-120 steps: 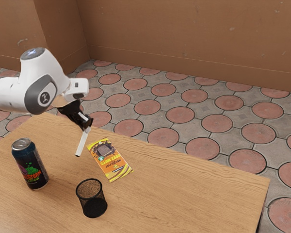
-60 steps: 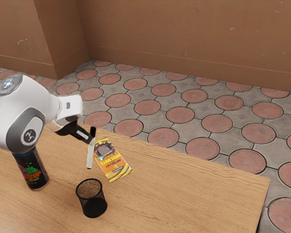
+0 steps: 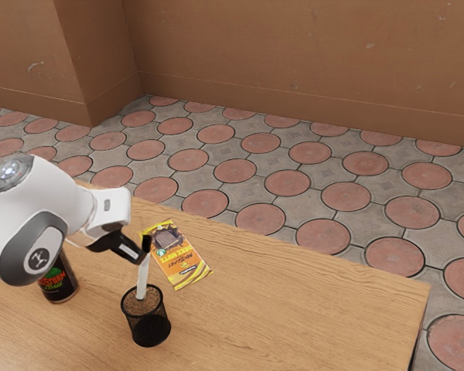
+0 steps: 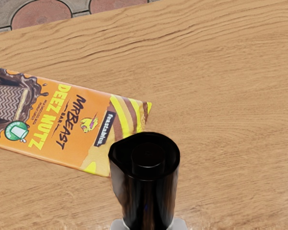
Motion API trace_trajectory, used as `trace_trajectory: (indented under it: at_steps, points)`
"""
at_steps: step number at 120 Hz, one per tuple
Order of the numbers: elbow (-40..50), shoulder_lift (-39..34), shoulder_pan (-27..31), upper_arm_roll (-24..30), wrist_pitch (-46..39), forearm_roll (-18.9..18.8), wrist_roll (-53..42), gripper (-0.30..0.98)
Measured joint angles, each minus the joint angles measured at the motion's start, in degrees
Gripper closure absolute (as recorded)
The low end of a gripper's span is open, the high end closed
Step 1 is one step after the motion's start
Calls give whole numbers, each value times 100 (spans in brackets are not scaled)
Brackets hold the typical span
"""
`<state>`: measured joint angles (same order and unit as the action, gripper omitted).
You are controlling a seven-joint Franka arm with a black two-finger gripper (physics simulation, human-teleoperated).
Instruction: Put the marker into the pen holder.
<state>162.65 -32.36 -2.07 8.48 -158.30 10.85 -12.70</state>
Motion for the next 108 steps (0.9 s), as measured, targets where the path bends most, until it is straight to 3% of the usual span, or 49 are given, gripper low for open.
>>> trace_trajectory:
  at_steps: [24, 49, 56, 65, 76, 86, 108]
  points:
    - [15, 314, 4, 75, 32, 53, 32, 33]
    - [-561, 709, 15, 59, 420, 43, 56, 12]
    - [-1269, 953, 25, -131, 922, 25, 60, 9]
    - [-2607, 1684, 25, -808, 1918, -57, 68, 7]
    - [-4757, 2835, 49, -1321, 3245, -237, 79, 4]
    - [-6239, 3314, 109, -1568, 4361, -435, 127, 3]
    - [-7176, 3420, 437, -1772, 5970, -851, 326, 1]
